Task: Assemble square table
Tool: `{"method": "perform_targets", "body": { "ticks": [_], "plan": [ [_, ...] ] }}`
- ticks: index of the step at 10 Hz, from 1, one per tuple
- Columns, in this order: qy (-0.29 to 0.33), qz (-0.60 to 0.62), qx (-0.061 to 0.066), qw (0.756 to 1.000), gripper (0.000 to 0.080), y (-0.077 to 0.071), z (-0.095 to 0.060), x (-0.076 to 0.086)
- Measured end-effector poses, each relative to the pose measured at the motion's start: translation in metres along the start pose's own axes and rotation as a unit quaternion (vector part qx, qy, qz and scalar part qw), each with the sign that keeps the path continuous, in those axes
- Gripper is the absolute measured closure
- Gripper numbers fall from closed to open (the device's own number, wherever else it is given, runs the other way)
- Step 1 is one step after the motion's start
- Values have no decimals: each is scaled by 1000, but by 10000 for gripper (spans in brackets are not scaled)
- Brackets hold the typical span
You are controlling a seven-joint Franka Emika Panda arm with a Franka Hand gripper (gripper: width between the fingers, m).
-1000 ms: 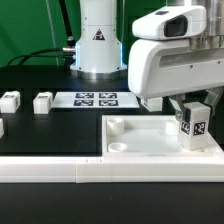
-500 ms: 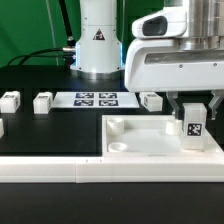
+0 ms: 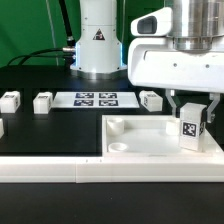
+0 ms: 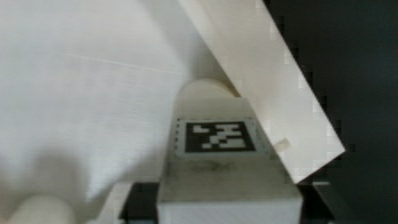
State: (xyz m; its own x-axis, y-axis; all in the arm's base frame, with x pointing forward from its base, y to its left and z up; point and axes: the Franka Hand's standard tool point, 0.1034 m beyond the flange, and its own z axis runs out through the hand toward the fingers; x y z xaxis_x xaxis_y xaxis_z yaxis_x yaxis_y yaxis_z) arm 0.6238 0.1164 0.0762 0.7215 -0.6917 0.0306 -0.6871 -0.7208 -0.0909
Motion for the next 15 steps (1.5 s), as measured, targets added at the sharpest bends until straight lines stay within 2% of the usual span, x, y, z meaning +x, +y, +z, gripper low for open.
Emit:
{"method": "perform_targets", "body": {
  "ticks": [3, 4, 5, 6, 7, 8, 9, 12, 15],
  "plan": [
    [2, 115, -3, 993, 509, 0, 0, -1],
    [-3, 148, 1, 989, 509, 0, 0, -1],
    [-4, 161, 2, 987, 449, 0, 1, -2],
    [-5, 154, 2, 988, 313, -1, 1, -2],
    [-4, 142, 2, 990, 313, -1, 1, -2],
    [-4, 106, 2, 994, 186, 0, 1, -2],
    [-5, 82, 0, 997, 161, -2, 1, -4],
    [-9, -67, -1, 998, 152, -4, 1, -8],
    [-9, -207, -4, 978, 151, -4, 2, -10]
  ]
}}
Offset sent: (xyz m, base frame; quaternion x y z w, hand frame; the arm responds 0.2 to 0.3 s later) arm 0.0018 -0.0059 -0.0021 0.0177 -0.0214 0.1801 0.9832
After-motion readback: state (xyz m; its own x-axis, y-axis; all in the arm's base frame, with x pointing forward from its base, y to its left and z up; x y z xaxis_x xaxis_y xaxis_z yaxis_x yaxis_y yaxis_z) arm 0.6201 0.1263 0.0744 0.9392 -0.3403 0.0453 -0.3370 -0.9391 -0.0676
